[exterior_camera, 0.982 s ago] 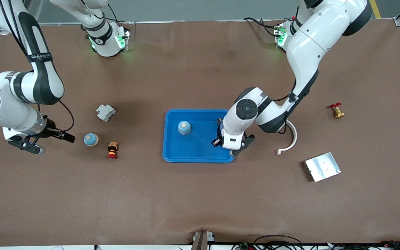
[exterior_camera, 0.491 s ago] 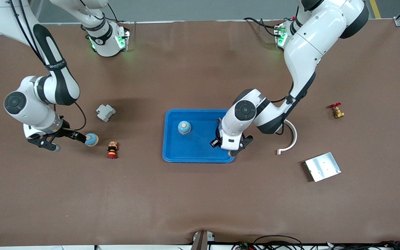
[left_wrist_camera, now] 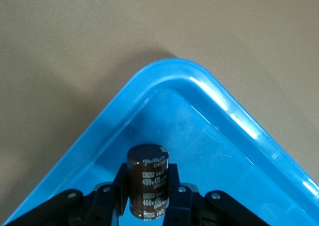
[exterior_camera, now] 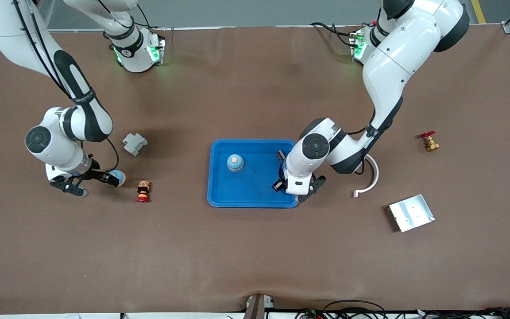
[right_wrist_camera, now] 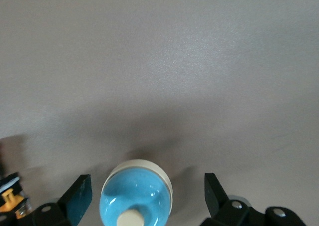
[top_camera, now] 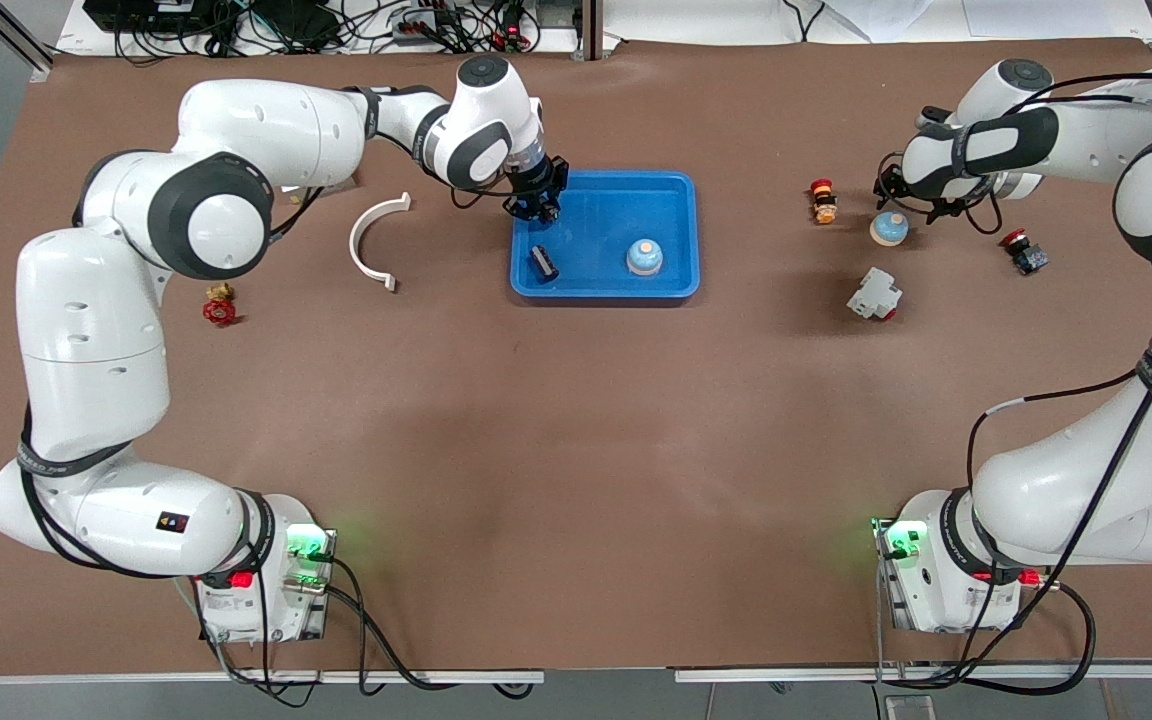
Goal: Place electrolytic capacitor and blue bell in tray
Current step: 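Release the capacitor in the tray while the right gripper grasps the bell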
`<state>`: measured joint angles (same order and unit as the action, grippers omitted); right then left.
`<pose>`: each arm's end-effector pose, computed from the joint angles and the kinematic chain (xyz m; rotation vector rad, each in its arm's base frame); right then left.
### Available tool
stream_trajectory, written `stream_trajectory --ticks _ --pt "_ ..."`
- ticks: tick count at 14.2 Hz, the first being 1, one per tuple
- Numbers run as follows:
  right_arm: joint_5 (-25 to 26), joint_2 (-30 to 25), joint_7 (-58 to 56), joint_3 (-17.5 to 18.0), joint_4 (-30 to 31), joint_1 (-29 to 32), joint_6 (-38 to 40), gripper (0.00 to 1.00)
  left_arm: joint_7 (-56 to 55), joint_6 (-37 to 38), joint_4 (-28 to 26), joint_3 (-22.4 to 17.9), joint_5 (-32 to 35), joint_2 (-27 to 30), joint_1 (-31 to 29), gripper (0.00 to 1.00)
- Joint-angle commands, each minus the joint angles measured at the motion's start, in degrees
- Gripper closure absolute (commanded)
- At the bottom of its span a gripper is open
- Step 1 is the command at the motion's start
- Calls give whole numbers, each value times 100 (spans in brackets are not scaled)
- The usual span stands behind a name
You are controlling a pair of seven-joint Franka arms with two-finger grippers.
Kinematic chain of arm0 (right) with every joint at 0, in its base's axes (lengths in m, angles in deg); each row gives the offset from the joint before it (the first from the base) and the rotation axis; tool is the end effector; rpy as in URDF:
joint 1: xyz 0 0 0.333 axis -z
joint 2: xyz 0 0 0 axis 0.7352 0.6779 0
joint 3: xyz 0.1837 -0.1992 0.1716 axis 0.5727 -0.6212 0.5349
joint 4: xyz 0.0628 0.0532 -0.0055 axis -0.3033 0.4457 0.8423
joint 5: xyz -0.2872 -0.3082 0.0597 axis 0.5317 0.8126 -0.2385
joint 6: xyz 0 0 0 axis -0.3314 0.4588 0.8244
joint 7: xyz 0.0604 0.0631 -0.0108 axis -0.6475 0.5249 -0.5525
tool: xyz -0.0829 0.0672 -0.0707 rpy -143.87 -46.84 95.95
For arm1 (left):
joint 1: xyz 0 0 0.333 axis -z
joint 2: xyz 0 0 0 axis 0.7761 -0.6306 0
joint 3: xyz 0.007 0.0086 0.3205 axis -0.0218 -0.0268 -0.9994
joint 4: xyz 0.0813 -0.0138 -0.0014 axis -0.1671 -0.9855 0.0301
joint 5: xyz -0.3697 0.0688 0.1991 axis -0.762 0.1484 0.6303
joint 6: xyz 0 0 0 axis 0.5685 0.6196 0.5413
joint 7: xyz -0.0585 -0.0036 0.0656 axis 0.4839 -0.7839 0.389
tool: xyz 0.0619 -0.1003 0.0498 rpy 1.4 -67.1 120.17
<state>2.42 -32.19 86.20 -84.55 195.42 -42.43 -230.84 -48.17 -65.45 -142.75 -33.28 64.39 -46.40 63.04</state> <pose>0.5860 -0.0401 0.1438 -3.0812 0.5544 -0.0855 0.5980 -0.4328 0.1513 2.7596 1.0419 -0.0679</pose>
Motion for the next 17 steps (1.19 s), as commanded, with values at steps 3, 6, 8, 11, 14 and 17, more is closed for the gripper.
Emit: stream_trajectory --ticks 3,6,8,11,14,17 --pt "-63 150 181 59 -2 -14 -105 0 -104 -72 17 -55 111 -5 69 81" --pt "-63 194 462 59 -2 -198 -114 0 -104 -72 17 -46 111 4 69 55" --pt "-63 195 498 50 -2 -208 -105 0 -95 -72 17 -55 119 13 69 23" --pt "-63 203 489 50 -2 -208 -105 0 -95 -64 17 -46 119 31 69 0" --pt "-54 212 454 50 7 -190 -96 0 -104 -55 8 -55 119 48 69 0" --pt "-54 221 446 41 7 -190 -105 0 -174 6 8 -46 111 171 60 0"
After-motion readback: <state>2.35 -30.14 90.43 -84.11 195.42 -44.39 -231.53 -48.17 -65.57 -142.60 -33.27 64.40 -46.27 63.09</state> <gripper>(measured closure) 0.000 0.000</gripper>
